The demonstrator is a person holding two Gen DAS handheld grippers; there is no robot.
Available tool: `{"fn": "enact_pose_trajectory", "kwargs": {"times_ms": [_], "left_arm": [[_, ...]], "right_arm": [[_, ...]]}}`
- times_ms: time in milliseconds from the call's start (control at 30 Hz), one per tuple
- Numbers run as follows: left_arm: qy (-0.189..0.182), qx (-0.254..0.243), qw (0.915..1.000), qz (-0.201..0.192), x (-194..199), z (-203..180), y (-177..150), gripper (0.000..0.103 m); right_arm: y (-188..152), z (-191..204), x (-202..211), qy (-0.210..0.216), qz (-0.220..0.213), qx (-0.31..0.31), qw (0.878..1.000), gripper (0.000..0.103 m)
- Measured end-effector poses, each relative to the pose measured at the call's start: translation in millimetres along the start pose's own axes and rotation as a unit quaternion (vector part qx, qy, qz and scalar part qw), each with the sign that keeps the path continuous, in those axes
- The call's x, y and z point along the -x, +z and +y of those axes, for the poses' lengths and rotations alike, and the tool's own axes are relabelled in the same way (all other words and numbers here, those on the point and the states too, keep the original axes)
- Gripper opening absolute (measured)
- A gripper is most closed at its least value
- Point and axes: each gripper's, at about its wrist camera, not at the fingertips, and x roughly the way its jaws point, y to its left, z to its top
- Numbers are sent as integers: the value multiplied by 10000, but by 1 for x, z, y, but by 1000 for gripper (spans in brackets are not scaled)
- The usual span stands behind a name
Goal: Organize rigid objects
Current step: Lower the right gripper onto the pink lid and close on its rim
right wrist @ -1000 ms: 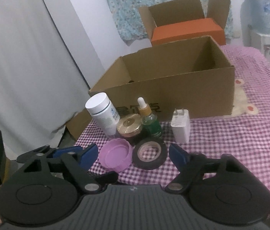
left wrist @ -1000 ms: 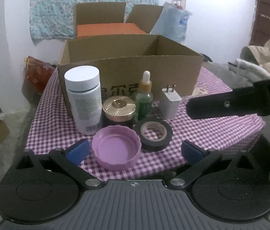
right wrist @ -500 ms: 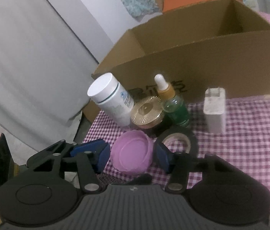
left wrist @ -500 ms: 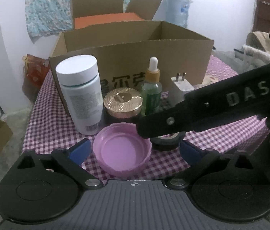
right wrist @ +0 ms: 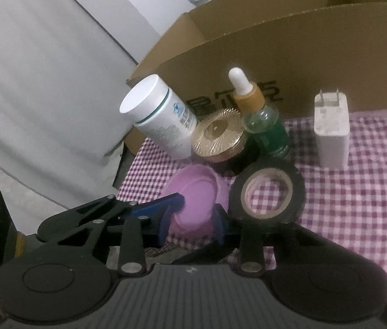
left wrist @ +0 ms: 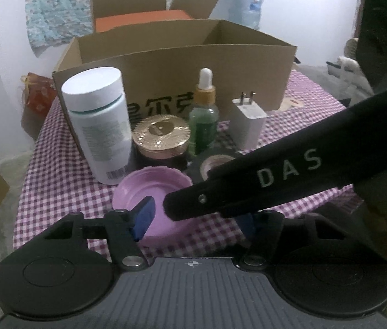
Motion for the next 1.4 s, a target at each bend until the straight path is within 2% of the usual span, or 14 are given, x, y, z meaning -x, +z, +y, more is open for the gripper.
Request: {"fn": "enact_pose_trajectory", "kwargs": {"times_ms": [233,533,900,1000,1167,1400], "left_arm": [[-8,-107,9999,-11,8,-9,-6,64],[26,-13,9999,-118,14,6,-3,77],[342,-95,9994,-13,0,10,5,83],[369,-106,9992,121,-7,15,5,85],[343,17,9987,373,-21,24,4,84],[249,140,9991,312,-24,31,1,76]], "right_arm": [[-8,-3,8,15,26,-92,10000,35],[-7,-15,41,-115,-317,-266,9991,36],[7,-8,17,-216,-125,-197,9995,39],[6,-10,11,-218,-3,-232,9995,40],[8,-9,6,-193,13,-258,9995,41],[17,-1,-5,-250,52,-93,9996,41]]}}
